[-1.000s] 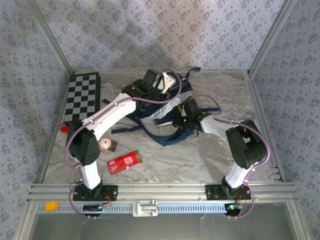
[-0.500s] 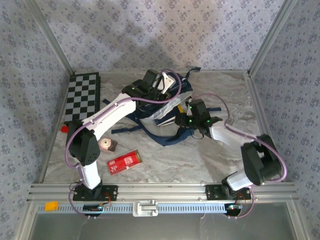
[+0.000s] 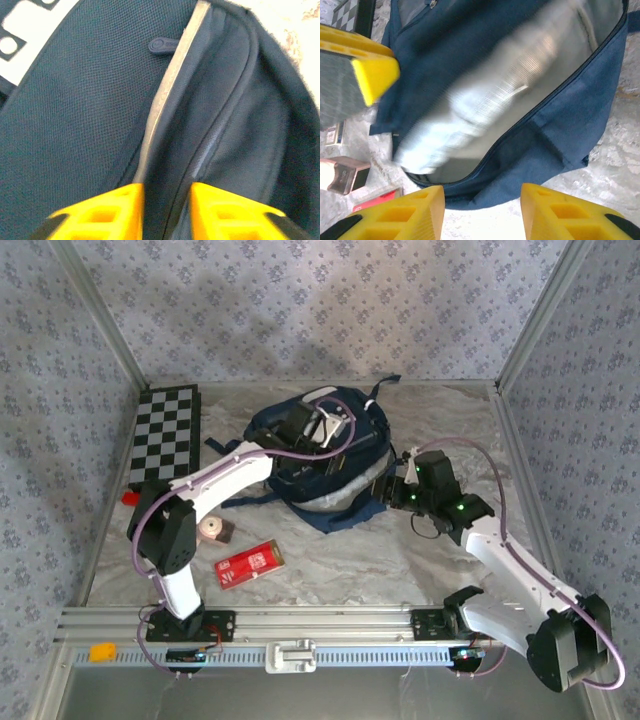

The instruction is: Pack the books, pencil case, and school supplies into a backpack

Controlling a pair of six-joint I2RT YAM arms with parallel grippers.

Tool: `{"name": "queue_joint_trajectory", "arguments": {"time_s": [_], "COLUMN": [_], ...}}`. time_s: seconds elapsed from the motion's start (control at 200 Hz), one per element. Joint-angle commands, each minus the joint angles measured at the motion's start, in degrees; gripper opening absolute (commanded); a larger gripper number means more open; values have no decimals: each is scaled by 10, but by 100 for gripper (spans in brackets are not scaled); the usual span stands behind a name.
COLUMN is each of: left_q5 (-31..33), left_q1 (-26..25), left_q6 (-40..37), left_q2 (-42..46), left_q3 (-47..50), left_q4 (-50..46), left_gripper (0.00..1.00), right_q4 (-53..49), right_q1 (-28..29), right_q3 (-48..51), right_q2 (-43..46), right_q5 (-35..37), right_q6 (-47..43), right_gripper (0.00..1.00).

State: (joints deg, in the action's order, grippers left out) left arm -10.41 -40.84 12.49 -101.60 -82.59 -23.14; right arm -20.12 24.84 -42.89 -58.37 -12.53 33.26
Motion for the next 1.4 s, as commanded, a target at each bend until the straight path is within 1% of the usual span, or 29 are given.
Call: {"name": "queue_joint_trajectory", "arguments": {"time_s": [0.0,0.07,0.145,0.2,0.38,0.545,0.63,0.7,0.81,1.034,1.099,1.209,1.329,1.384,1.394], "left_q5": [-64,-77,-86,-80,-69,-71,-76,-82,-107,-121,-124,-148,-150,-146,-145], "left_q1": [5,16,40,62,142,210,240,254,252,207,193,171,130,112,111], "left_q6": [93,128,165,185,227,253,269,281,299,333,350,387,435,446,447], "left_q2": [45,72,106,128,170,174,151,126,89,22,10,-4,-3,-2,-2], "left_q3": [27,58,97,118,187,233,245,253,257,251,251,250,256,251,250], "left_q4": [39,56,78,76,66,81,93,112,148,203,218,254,300,304,304], "left_gripper": [41,46,50,52,58,62,63,63,63,62,62,61,60,60,60], "right_q4": [-43,-52,-53,-47,24,59,95,105,109,103,101,90,79,73,72], "right_q1": [9,24,44,53,105,145,151,153,152,122,103,59,8,-12,-15], "right_q3": [-2,-12,-16,-15,-28,-64,-70,-82,-96,-100,-94,-92,-98,-100,-101], "right_q2": [7,5,1,-9,-80,-160,-196,-228,-271,-321,-328,-333,-336,-336,-336], "right_q5": [-24,-21,-10,-3,3,41,47,54,68,74,74,67,63,62,63], "right_q6": [13,18,23,53,89,100,115,118,114,95,86,60,33,32,17], "right_gripper": [46,46,48,48,49,50,51,51,51,51,51,51,51,51,51]}}
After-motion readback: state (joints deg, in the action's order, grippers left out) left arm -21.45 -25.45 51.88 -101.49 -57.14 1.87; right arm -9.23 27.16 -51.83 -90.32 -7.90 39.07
